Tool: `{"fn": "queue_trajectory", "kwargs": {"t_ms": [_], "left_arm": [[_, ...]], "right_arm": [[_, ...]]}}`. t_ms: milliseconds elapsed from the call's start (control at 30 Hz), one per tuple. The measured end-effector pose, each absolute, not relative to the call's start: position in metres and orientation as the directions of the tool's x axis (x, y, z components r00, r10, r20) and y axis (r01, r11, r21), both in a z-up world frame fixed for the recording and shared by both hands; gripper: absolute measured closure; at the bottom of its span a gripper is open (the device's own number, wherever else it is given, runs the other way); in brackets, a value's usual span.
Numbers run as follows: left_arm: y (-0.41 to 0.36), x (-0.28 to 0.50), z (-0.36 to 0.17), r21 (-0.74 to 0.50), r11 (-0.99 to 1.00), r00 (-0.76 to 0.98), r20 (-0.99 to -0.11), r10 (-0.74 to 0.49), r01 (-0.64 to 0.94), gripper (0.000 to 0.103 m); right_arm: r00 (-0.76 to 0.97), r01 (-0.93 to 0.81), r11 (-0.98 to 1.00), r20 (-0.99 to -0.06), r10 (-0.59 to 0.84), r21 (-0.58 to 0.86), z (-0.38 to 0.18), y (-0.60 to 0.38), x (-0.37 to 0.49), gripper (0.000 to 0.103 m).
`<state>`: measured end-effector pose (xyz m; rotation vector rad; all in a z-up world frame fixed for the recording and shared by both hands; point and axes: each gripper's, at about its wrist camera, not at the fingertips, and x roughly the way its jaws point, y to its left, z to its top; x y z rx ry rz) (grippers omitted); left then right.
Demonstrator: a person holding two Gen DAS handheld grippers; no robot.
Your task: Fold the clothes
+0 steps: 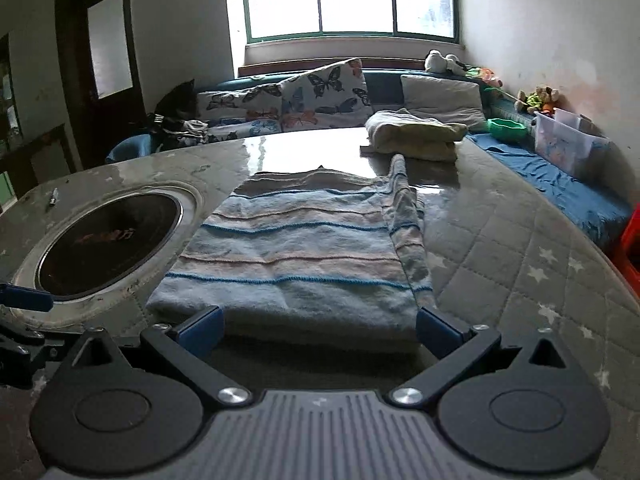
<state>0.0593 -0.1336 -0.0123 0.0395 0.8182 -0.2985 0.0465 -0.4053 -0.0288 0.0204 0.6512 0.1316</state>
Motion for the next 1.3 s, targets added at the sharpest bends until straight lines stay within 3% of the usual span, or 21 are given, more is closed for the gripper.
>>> {"fn": "queue_trajectory", "kwargs": {"t_ms": [567,1300], "left_arm": [[-0.136,0.048,-0.010,-0.069,0.954,0.647,-0.720,-0.251,0.293,0.000],[-0.141,0.027,-0.005,-0.048,0.945,0.662,-0.702,-0.263,0.324,0.000]], "right_arm": [[0.801,-0.009,0.996,-0.595,0.061,0.090,-0.032,-0.413,0.014,0.000],[0.815,0.008,0.991,-0.575,0.070,0.132,-0.031,-0.411,-0.011,0.000]]}}
